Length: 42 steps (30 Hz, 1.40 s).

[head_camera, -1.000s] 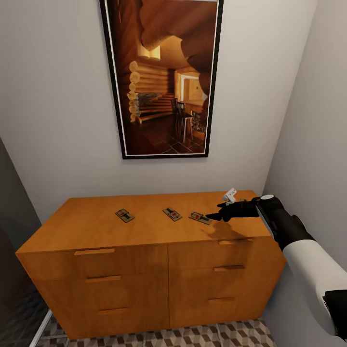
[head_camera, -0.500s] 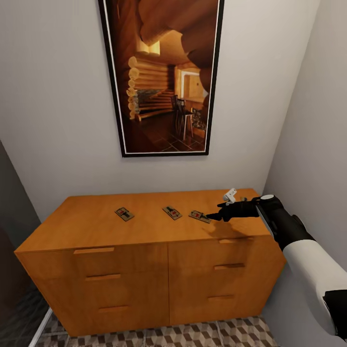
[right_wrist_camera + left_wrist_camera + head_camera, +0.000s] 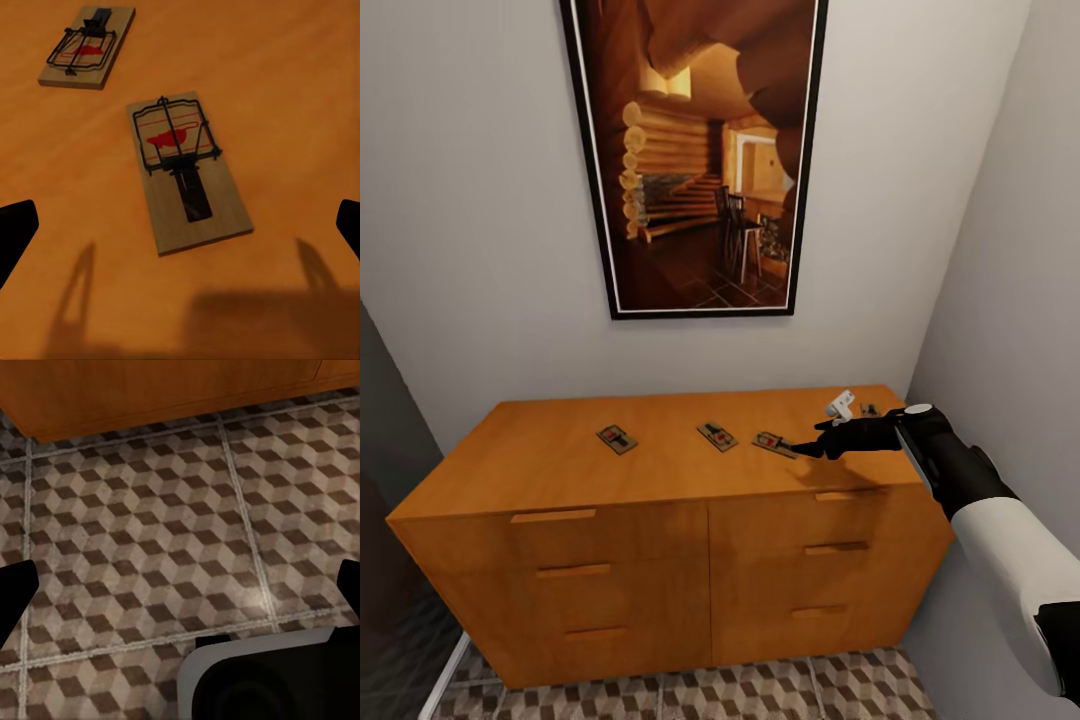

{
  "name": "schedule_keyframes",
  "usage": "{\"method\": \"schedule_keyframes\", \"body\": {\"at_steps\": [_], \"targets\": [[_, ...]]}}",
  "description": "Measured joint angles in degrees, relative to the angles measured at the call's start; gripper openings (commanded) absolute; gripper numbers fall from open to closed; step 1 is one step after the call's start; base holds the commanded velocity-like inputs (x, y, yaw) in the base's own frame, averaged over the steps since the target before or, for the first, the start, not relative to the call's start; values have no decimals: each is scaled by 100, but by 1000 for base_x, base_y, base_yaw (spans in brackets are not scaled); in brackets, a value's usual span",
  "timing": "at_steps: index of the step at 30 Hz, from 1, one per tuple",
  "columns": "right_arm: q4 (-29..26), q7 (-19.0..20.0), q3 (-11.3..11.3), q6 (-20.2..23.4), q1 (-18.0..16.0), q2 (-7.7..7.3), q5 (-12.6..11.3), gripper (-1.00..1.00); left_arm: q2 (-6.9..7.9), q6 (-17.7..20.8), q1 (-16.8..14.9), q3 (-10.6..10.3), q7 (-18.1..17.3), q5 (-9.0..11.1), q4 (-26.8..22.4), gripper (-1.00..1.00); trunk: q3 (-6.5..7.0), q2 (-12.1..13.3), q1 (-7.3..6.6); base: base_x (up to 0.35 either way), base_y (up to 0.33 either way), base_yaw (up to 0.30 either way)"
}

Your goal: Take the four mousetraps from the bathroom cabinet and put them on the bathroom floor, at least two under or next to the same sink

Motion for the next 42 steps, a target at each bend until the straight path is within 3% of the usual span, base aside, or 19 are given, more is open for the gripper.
{"method": "schedule_keyframes", "body": {"at_steps": [20,42], "targets": [[0,0,0,-15,0,-15,0,100,1,0,0,0,0,1,0,100,-171,0,0,0,0,0],[-33,-2,4,-205,0,3,4,100,-1,0,0,0,0,1,0,100,-189,0,0,0,0,0]]}}
